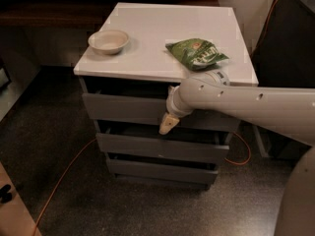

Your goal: Place green jalapeno chip bag into top drawer

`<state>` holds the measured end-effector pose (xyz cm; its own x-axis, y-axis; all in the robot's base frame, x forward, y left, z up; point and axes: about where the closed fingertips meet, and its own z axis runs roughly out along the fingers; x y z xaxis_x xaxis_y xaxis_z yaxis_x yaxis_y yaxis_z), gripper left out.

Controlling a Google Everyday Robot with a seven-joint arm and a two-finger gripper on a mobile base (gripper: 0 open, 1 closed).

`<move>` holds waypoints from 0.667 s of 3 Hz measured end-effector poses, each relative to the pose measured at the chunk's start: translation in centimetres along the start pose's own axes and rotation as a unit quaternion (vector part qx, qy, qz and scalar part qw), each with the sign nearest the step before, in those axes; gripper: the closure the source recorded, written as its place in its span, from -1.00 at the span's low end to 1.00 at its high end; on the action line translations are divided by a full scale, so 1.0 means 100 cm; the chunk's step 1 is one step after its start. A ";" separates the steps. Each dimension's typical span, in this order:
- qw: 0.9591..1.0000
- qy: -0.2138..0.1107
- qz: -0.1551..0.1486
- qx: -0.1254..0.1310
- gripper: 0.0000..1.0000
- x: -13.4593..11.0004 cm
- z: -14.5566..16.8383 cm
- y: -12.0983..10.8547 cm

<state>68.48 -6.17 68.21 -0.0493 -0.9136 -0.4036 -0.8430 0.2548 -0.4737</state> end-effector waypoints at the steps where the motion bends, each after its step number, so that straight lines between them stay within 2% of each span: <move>1: 1.000 -0.006 0.001 0.000 -1.00 0.010 0.014 -0.006; 2: 1.000 0.002 0.007 -0.006 -0.65 0.018 0.024 -0.010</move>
Offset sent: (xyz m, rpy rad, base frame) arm 0.0310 -0.0205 -0.0304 -0.0030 0.0407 -0.0318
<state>70.52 -7.33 66.07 -0.0629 -0.9111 -0.4073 -0.8483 0.2638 -0.4591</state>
